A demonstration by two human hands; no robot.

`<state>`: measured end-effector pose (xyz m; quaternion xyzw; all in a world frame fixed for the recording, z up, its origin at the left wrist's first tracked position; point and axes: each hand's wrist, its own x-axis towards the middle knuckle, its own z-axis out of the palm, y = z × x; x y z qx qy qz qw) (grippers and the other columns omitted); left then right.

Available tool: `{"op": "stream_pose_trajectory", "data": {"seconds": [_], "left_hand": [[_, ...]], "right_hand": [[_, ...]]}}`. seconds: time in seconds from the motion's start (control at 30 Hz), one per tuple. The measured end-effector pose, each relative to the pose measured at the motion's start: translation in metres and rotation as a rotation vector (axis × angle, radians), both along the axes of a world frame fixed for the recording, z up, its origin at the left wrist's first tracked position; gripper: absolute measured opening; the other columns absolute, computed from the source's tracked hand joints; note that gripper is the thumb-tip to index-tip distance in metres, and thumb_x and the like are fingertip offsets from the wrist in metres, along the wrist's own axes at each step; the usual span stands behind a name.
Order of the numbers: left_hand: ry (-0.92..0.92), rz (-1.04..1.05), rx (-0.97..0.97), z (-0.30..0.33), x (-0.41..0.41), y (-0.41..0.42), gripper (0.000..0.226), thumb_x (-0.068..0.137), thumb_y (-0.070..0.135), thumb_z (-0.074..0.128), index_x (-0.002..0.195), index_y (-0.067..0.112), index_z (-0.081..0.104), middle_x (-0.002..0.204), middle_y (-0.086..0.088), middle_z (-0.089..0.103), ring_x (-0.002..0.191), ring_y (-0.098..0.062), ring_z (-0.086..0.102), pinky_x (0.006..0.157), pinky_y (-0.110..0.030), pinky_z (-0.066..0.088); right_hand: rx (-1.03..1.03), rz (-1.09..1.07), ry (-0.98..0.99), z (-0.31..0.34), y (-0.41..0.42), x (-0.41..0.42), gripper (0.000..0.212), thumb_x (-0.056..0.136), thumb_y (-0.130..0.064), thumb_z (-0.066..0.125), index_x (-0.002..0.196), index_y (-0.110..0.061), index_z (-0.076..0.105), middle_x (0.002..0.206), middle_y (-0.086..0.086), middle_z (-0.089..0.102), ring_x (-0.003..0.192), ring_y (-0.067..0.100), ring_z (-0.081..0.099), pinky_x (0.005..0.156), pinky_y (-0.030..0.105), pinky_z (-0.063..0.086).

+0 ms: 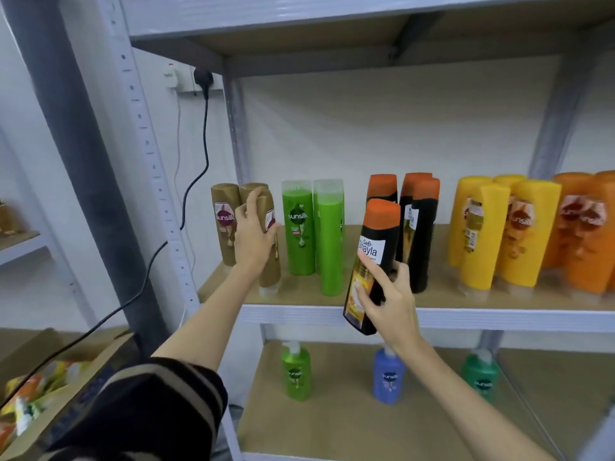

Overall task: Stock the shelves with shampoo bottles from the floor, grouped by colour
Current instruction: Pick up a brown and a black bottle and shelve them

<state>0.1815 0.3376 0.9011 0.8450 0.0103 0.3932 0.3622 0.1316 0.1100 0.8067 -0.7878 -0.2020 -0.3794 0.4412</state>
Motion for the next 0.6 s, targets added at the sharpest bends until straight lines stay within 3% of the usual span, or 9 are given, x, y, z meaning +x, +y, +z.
{"op": "stream_pose_trajectory", "data": {"seconds": [0.27,0.37,0.43,0.53,0.6], "left_hand": [[0.058,-0.038,0.042,-0.004,0.004,0.008,0.092,0.08,0.02,0.07,0.146,0.03,0.006,0.139,-0.015,0.034,0.114,-0.036,0.051,0.094,-0.048,0.042],[0.033,-0.038,0.012,-0.015,0.001,0.007,0.101,0.075,0.015,0.074,0.147,0.021,0.003,0.149,-0.022,0.016,0.135,-0.037,0.026,0.112,-0.048,0.024],[-0.091,0.033,0.101,-0.027,-0.006,0.0,0.09,0.076,0.012,0.071,0.146,0.013,0.014,0.149,-0.025,0.012,0.139,-0.038,0.013,0.116,-0.045,0.012],[-0.251,-0.09,0.333,-0.053,-0.014,-0.019,0.06,0.081,0.015,0.061,0.135,0.005,0.037,0.136,-0.022,0.041,0.128,-0.031,0.036,0.11,-0.046,0.03],[-0.087,-0.234,0.396,-0.072,-0.018,-0.032,0.052,0.085,0.035,0.049,0.129,0.007,0.047,0.127,-0.014,0.052,0.118,-0.028,0.048,0.098,-0.047,0.043]], "right_hand": [[-0.03,-0.094,-0.03,0.005,0.0,0.006,0.054,0.085,-0.013,0.064,0.132,-0.035,0.048,0.124,0.01,0.041,0.108,0.017,0.054,0.087,0.024,0.046],[-0.06,-0.131,-0.049,0.012,-0.002,0.004,0.054,0.085,-0.014,0.065,0.131,-0.035,0.048,0.12,0.011,0.044,0.097,0.011,0.053,0.08,0.024,0.047],[-0.071,-0.15,-0.054,0.018,-0.004,0.005,0.054,0.084,-0.015,0.065,0.131,-0.035,0.048,0.118,0.011,0.044,0.094,0.01,0.051,0.078,0.023,0.046],[-0.084,-0.196,-0.064,0.03,-0.006,0.011,0.052,0.085,-0.016,0.064,0.131,-0.036,0.049,0.119,0.011,0.045,0.093,0.017,0.055,0.074,0.027,0.049],[-0.103,-0.228,-0.058,0.038,-0.009,0.018,0.051,0.086,-0.017,0.062,0.132,-0.035,0.049,0.122,0.012,0.044,0.1,0.022,0.056,0.076,0.033,0.052]]}}
